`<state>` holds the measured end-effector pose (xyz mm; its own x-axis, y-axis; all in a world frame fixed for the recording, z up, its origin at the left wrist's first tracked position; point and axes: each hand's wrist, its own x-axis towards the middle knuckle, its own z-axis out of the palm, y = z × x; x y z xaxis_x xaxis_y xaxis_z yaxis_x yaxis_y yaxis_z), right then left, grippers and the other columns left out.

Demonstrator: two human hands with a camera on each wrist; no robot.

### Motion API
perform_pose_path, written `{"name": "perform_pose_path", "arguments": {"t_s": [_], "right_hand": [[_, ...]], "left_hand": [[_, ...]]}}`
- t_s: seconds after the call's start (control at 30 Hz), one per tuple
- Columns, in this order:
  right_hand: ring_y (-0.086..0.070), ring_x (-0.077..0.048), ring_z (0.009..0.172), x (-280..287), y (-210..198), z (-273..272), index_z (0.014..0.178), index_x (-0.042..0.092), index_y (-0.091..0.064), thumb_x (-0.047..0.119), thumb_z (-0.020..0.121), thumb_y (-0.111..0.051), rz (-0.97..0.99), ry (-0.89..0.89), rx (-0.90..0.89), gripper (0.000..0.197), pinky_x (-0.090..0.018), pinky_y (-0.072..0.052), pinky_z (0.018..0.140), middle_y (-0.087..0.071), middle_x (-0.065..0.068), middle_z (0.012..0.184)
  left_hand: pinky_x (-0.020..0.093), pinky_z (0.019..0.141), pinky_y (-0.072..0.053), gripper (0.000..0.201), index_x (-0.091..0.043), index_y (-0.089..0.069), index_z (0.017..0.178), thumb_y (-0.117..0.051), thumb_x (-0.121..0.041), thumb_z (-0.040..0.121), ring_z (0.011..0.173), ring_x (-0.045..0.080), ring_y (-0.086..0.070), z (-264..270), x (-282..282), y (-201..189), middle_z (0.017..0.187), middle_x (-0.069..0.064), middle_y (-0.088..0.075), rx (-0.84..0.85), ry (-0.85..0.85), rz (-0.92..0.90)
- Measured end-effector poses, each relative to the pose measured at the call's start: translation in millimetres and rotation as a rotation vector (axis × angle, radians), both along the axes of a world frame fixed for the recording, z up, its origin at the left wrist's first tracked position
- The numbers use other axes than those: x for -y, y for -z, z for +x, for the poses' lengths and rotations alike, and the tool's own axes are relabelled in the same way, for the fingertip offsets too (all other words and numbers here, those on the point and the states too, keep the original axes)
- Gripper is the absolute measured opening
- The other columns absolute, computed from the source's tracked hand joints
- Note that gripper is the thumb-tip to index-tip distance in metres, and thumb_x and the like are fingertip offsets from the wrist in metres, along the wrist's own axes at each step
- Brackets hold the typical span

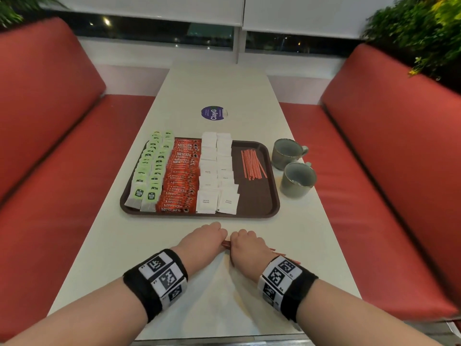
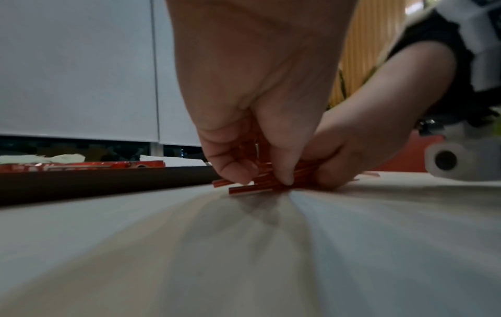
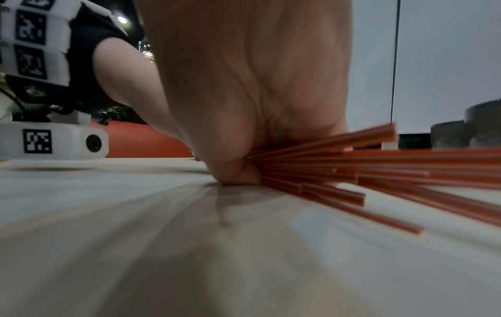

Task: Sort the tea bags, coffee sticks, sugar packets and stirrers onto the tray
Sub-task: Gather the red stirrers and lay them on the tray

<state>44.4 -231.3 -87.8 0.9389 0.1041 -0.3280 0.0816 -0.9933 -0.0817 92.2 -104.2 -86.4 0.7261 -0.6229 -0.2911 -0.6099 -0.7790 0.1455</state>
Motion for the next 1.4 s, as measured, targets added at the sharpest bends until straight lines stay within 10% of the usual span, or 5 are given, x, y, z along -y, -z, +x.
{"name": "perform_pose_path", "arguments": {"t_s": [0.37,0.53,0.87,1.1,1.4], "right_hand": [[-0.046,-0.031,0.11,1.3,-1.1,-12.9,0.118,0.006,-0.044,0.006,0.095,-0.032,0.009,-0.034,0.052,0.026,-0.038,-0.033,0.078,-0.049,-0.016,0.121],[-0.048,-0.03,0.108,-1.5,0.2,-15.8,0.116,0.003,-0.047,0.005,0.093,-0.03,-0.016,-0.007,0.078,0.028,-0.037,-0.028,0.074,-0.05,-0.015,0.117],[-0.045,-0.017,0.037,-3.6,8.2,-10.8,0.048,0.018,-0.053,0.014,0.061,-0.026,-0.036,-0.043,0.242,0.03,-0.025,-0.017,0.042,-0.047,-0.001,0.044],[-0.057,-0.033,0.082,1.3,-1.6,-14.3,0.092,0.002,-0.06,0.005,0.081,-0.02,-0.01,-0.135,0.127,0.041,-0.038,-0.042,0.06,-0.059,-0.018,0.088],[-0.047,-0.033,0.111,2.9,-6.6,-12.2,0.119,0.0,-0.046,0.006,0.096,-0.03,-0.021,-0.091,0.019,0.029,-0.042,-0.038,0.086,-0.05,-0.02,0.121]], "left_hand": [[0.035,0.076,-0.04,0.024,-0.012,-0.054,0.111,-0.037,-0.008,0.095,0.107,0.026,-0.046,-4.5,-6.8,11.0,0.111,0.006,-0.052,0.142,0.099,0.073],[0.026,0.052,-0.04,0.027,-0.023,-0.058,0.065,-0.032,-0.015,0.069,0.063,0.016,-0.054,-9.0,-11.0,11.5,0.065,-0.006,-0.054,0.292,0.209,0.046],[0.022,0.047,-0.038,0.021,-0.024,-0.053,0.062,-0.035,-0.015,0.066,0.055,0.013,-0.05,-11.4,-15.1,16.4,0.059,-0.008,-0.05,0.339,0.23,0.043],[0.036,0.084,-0.039,0.027,-0.01,-0.05,0.116,-0.036,-0.005,0.094,0.107,0.027,-0.047,-8.6,-6.8,4.6,0.115,0.009,-0.053,0.153,0.229,0.179],[0.019,0.044,-0.036,0.017,-0.026,-0.053,0.064,-0.038,-0.019,0.068,0.052,0.008,-0.048,-0.2,-14.9,16.9,0.061,-0.01,-0.05,0.251,0.345,0.147]]}}
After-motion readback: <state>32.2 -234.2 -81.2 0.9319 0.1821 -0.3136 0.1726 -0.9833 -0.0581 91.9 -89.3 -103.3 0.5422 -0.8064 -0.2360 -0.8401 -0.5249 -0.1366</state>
